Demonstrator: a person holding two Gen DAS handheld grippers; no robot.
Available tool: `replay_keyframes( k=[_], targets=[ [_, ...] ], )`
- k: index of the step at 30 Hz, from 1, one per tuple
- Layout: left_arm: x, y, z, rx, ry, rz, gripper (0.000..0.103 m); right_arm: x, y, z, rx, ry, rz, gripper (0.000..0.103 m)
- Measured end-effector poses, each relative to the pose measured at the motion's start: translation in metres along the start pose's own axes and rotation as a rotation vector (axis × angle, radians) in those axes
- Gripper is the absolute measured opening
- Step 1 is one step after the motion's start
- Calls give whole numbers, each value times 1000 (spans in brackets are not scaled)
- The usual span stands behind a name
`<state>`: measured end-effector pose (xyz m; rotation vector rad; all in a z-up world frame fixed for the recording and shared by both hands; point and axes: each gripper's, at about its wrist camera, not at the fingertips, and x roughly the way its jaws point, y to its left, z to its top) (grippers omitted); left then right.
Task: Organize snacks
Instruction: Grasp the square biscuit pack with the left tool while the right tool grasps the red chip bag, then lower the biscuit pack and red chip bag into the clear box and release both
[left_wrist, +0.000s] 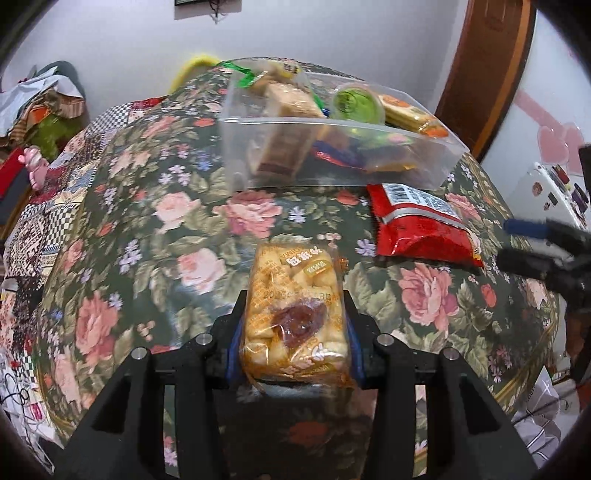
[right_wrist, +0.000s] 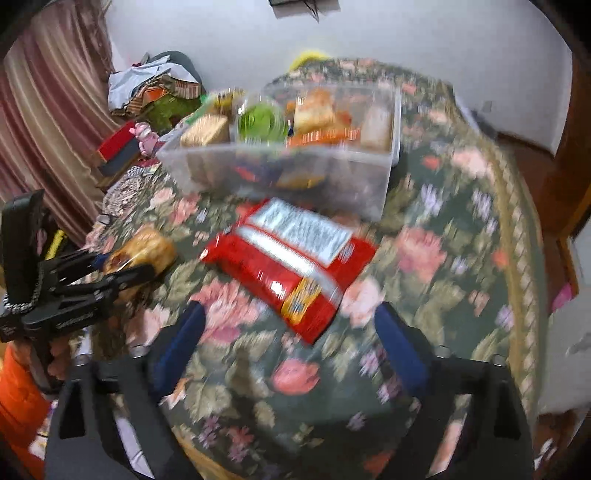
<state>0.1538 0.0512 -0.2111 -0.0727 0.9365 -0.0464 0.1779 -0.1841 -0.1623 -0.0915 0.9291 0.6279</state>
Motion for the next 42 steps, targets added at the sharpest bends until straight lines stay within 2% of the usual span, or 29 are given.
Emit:
replay_keyframes(
  k=[2,8,10,14,16,19,20,22,24,25,27,33,42],
  targets=[
    [-4,4,-2,-11,-4,1,45,12,5,15,-78,27,-16,99],
    [-5,5,-2,-38,-9,-3,45,60,28,39,-296,120,-112,100],
    [-5,6,-1,-40,-8,-5,45,74,26,45,-299,156,-76,100],
    [-5,6,-1,-32,-10,-8,45,99,17,59,-261,233,70,103],
    [-3,7,-1,-31,-11,-10,45,109,18,61,-252,257,105,103],
    [-2,8,1,-40,-13,-12,45,111,22,60,-273,239,101,103],
    [-1,8,2,-42,-13,-12,45,110,23,57,-265,227,99,99],
    [0,8,3,-40,-14,-9,45,104,26,51,-252,195,96,89],
    [-1,6,5,-37,-19,-10,45,98,28,47,-234,177,91,72],
    [-1,6,5,-35,-23,-11,45,94,29,47,-218,168,89,67],
    [-3,3,8,-34,-32,-16,45,88,27,46,-154,157,97,66],
    [-14,-6,18,-21,-66,-32,45,61,20,34,-75,86,75,66],
    [-40,-21,44,0,-162,-45,45,6,16,51,-15,-112,51,66]
  ],
)
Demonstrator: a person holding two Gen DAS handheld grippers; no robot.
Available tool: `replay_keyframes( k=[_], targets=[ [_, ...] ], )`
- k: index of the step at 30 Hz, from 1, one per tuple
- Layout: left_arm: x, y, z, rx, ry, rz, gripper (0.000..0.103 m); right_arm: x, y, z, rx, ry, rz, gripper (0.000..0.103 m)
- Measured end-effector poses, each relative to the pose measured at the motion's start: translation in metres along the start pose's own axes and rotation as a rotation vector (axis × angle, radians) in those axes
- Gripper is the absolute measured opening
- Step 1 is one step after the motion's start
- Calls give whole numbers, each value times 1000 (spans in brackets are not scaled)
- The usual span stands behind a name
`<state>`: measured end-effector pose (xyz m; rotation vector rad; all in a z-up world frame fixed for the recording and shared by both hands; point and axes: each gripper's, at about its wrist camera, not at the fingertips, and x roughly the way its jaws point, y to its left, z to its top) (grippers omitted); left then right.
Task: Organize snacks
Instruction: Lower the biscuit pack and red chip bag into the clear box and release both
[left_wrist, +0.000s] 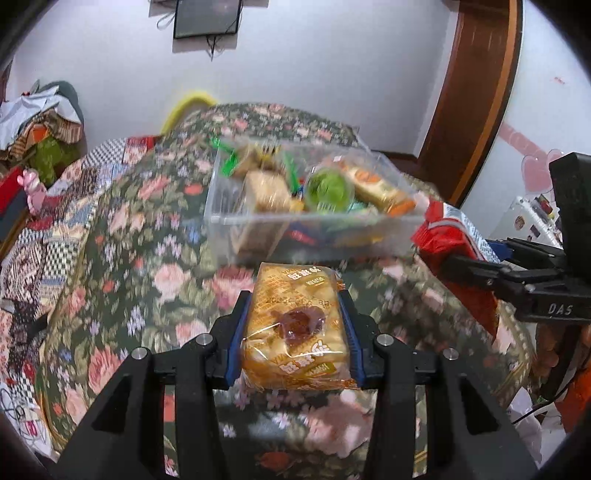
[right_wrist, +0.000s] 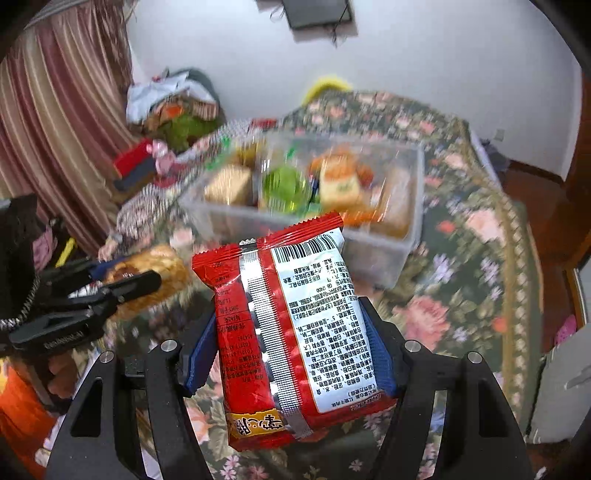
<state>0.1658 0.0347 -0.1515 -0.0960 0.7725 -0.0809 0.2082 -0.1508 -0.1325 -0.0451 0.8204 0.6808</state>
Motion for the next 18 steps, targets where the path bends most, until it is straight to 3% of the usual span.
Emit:
replay_keyframes(
  k=[11,18],
  targets=[
    [-3,-18,62,30,-124,12,44,-19,-30,39,79,-155,-52,66],
    [28,-22,103,23,-125,2,44,-6,-39,65,112,-183,-75,66]
  ],
)
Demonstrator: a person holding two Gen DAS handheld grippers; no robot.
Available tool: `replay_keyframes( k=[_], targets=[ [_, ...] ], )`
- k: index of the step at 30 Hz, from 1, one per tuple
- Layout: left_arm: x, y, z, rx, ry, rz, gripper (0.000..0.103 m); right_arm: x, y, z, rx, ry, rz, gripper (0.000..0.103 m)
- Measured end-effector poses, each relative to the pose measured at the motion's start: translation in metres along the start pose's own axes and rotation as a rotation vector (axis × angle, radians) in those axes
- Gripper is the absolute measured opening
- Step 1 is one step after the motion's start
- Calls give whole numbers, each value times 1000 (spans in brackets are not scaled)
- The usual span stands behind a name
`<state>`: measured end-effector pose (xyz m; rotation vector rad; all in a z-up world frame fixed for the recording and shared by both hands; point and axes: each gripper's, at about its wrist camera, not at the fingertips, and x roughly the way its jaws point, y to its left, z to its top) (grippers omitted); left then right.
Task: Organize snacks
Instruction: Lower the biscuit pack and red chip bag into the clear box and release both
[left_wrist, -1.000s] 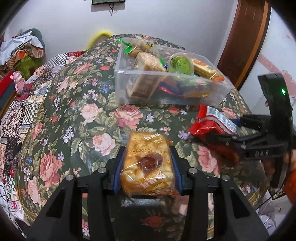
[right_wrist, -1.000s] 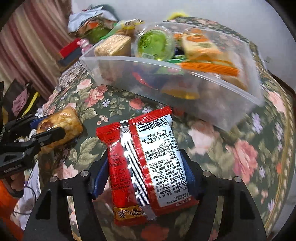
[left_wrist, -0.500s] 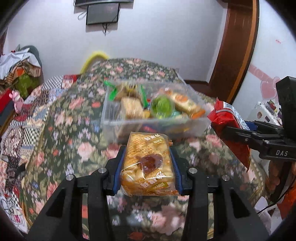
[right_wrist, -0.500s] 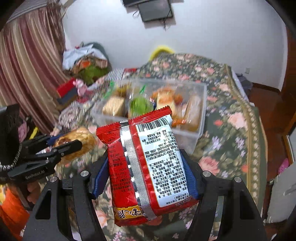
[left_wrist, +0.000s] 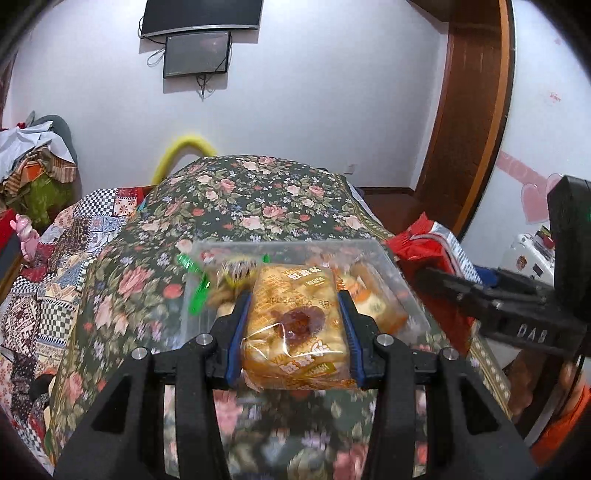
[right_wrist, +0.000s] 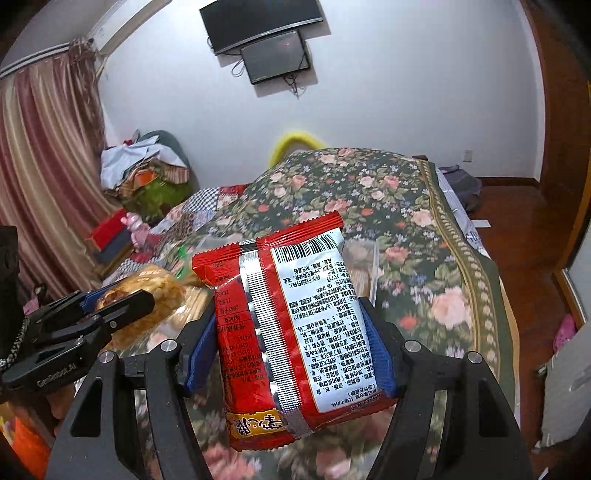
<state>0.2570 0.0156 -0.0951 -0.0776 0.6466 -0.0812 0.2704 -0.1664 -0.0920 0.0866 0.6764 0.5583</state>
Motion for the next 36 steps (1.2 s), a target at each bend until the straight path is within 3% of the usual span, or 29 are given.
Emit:
replay_keyframes(
  k=[7,14,19,22,24,30,36],
  targets=[
    [43,-2,21,16,24,43,44,35,-6,13,27,14,-28,66],
    [81,1,19,21,85,69,45,68,-15,13,8,73,-94,66],
    [92,3,16,23,100,79,45,73,-18,8,9,100,-84,67],
    [91,1,15,25,116,74,50,69,-14,6,-5,120,-85,69],
    [86,2,15,19,110,73,60,69,-14,5,-3,131,-100,71],
    [56,1,16,14,69,53,61,51,-13,0,40,133,-90,86],
    [2,-4,15,16,-13,42,61,15,-4,-5,16,102,-95,86]
  ],
)
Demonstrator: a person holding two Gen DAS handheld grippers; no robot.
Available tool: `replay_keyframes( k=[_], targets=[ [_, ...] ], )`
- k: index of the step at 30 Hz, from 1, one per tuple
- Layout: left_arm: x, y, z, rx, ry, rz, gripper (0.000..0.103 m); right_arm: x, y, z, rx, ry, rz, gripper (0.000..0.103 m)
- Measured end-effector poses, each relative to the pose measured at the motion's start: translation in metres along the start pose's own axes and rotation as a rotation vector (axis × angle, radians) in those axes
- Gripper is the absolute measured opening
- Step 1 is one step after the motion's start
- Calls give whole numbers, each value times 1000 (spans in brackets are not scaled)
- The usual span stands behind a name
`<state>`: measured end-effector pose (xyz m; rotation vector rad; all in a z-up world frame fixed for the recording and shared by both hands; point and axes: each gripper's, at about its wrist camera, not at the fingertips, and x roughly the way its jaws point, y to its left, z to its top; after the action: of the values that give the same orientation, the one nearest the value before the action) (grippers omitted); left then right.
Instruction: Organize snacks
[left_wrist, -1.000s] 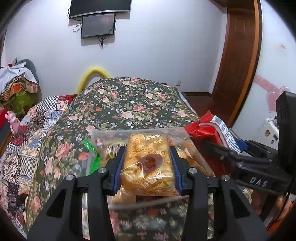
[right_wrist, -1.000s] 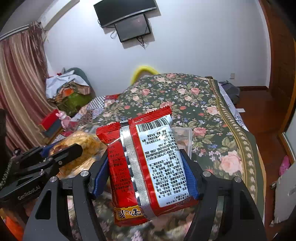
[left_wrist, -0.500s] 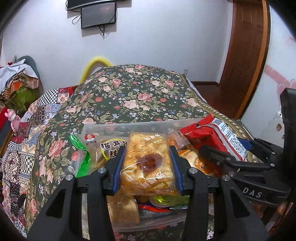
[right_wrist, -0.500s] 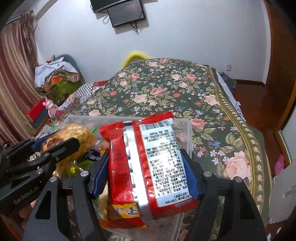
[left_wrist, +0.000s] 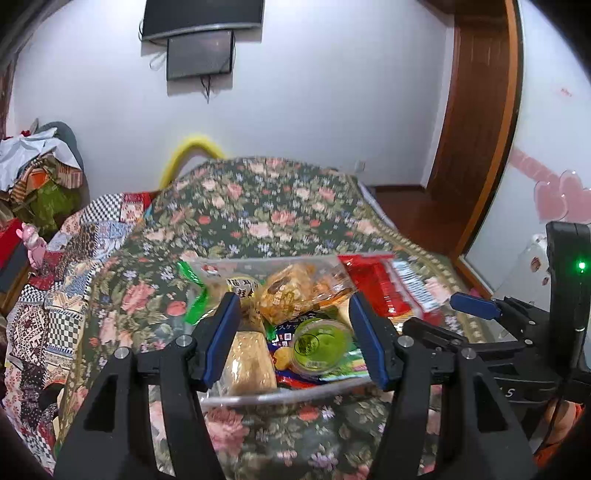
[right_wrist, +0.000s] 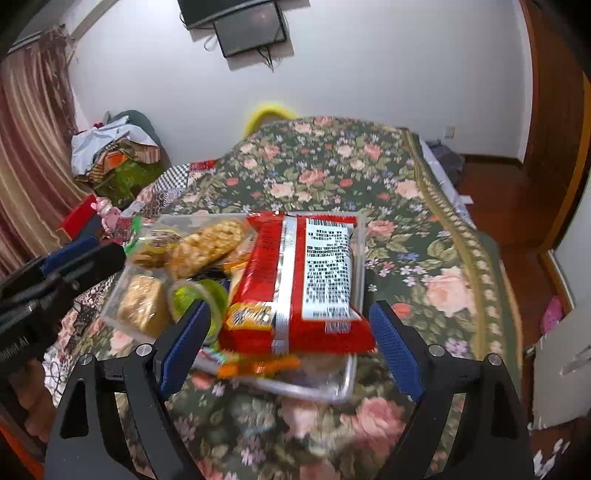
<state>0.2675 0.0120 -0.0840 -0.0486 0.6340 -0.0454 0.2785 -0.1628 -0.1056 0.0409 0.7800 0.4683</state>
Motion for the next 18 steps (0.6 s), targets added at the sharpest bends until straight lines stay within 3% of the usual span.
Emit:
replay_keyframes(
  k=[10,18],
  targets=[
    [-105,-5,4,-17,-190,-33,62,-108,28,2,-73,-226,16,90],
    [-169,-10,-1,-12,-328,-11,82,-167,53,-3,-121,-392,19,103]
  ],
)
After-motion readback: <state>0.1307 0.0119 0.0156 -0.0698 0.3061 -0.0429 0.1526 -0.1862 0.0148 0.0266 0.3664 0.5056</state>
